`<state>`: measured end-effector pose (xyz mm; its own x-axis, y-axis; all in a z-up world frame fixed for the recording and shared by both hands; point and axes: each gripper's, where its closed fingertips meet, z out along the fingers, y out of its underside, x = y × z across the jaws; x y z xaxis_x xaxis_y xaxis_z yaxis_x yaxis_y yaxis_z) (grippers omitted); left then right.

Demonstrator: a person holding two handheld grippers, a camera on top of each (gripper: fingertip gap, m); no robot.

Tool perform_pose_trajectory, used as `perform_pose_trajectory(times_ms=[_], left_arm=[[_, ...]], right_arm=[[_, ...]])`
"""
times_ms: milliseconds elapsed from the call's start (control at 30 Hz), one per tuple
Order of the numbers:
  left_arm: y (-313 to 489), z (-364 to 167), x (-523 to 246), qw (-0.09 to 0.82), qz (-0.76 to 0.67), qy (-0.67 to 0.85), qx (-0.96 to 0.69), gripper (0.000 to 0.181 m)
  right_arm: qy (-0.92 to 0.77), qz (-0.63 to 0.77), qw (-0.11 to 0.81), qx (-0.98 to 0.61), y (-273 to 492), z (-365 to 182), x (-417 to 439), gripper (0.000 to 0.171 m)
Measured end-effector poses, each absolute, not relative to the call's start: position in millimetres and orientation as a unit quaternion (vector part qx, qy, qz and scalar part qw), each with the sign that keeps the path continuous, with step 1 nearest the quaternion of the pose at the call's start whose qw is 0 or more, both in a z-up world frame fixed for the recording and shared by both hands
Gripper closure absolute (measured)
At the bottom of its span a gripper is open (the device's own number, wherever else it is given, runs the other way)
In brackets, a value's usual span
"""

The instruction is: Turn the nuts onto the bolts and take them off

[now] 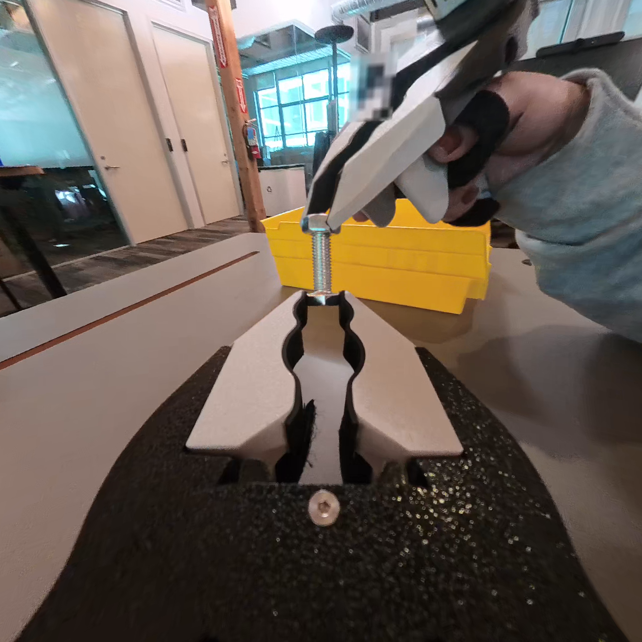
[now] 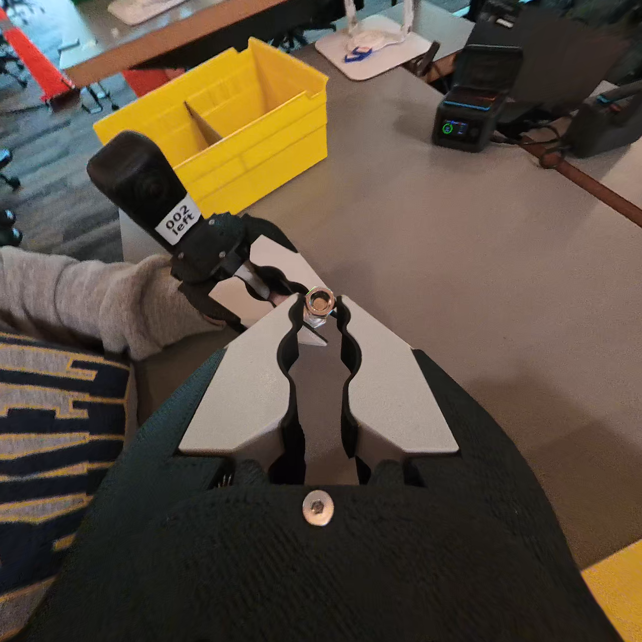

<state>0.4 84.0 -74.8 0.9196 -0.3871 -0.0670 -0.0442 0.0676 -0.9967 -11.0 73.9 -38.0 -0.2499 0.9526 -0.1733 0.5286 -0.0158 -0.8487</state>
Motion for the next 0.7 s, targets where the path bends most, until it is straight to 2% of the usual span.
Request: perform_pose_trajectory(times_ms=[400,533,600,700], left_arm=[[80.9,-67.2,-4.2,0.731,-0.132,0.147,-0.653,0.166],[80.3,-65.1,-5.2,0.736,-0.131,0.144,-0.649,0.166],[79.8,-64.0,-5.5,0.737,-0.138,0.142,-0.646,0.166],[76.5,-59.0,-1.5,0.744,-0.162,0.148,-0.631,0.166]], right_arm=[[-0.659,0.444,0.308,-0.523,66.8,-28.8,-19.3,0.152],[-0.636,0.475,0.369,-0.484,66.4,-15.4,-22.1,0.126],[-0.617,0.493,0.401,-0.464,65.8,-11.8,-22.6,0.125],[-0.586,0.543,0.422,-0.428,56.5,-7.5,-25.1,0.112]])
